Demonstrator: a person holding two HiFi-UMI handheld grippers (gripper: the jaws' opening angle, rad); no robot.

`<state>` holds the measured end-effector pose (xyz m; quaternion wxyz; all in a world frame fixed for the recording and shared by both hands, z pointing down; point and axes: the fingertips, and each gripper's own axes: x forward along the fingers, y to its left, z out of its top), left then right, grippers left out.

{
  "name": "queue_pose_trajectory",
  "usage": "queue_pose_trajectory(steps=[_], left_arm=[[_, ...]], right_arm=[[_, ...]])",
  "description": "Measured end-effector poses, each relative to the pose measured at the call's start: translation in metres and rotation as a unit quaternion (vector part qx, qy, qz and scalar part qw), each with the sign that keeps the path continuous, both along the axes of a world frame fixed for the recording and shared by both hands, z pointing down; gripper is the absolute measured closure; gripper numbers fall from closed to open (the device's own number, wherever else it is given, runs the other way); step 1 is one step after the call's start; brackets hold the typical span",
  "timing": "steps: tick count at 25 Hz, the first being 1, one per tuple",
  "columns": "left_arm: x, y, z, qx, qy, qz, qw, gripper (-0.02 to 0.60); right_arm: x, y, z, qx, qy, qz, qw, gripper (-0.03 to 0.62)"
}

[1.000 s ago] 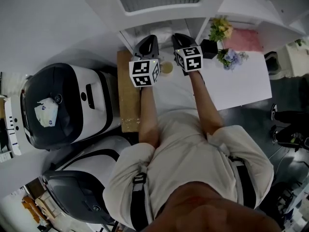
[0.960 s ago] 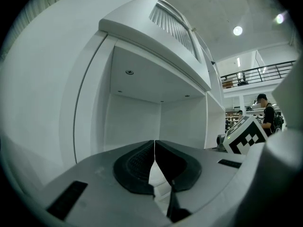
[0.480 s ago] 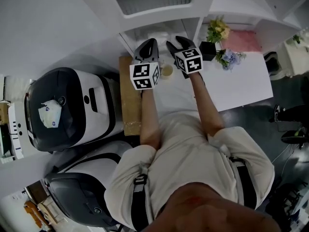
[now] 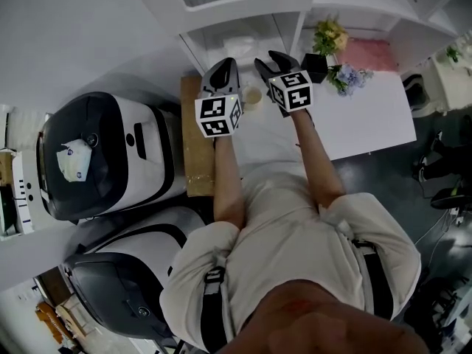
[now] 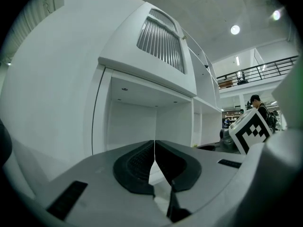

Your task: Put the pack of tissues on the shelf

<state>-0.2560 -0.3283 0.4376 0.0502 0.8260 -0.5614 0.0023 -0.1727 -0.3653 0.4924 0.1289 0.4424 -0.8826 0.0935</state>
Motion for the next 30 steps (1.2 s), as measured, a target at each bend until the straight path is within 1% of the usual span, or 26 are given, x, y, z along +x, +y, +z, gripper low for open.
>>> queue_pose_trajectory(steps=[4, 7, 13, 17, 22, 23, 25, 27, 30], left_arm=[[-0.005, 0.016, 0.01, -0.011, 0.005, -0.011, 0.9999, 0.569], [-0.006, 0.029, 0.019, -0.021, 0.006, -0.016, 0.9996, 0.569], [-0.014, 0.045, 0.032, -0.034, 0.008, -0.022, 0.9992, 0.569], [-0.019, 0.051, 0.028, -0.021, 0.017, -0.034, 0.999, 0.569], [-0.022, 0.055, 0.019, -0.01, 0.013, -0.036, 0.9992, 0.569], [-0.021, 0.057, 0.018, -0.01, 0.013, -0.036, 0.9992, 0.569], [-0.022, 0.058, 0.018, -0.01, 0.012, -0.036, 0.9992, 0.569], [-0.022, 0.061, 0.018, -0.011, 0.011, -0.036, 0.9992, 0.569], [-0.021, 0.065, 0.017, -0.011, 0.008, -0.036, 0.9993, 0.569]], right_arm=[[0.003, 0.015, 0.0, 0.002, -0.005, -0.002, 1.0, 0.355], [0.004, 0.027, -0.001, 0.009, -0.018, 0.003, 1.0, 0.355], [-0.003, 0.052, 0.002, 0.016, -0.039, 0.002, 0.999, 0.355], [0.001, 0.061, 0.002, 0.019, -0.043, 0.008, 0.999, 0.356], [0.01, 0.062, -0.005, 0.024, -0.062, 0.023, 0.998, 0.37], [0.012, 0.063, -0.005, 0.024, -0.064, 0.023, 0.997, 0.377], [0.013, 0.064, -0.007, 0.025, -0.068, 0.023, 0.997, 0.45], [0.013, 0.065, -0.01, 0.027, -0.075, 0.021, 0.997, 0.496], [0.013, 0.069, -0.012, 0.026, -0.079, 0.014, 0.996, 0.52]])
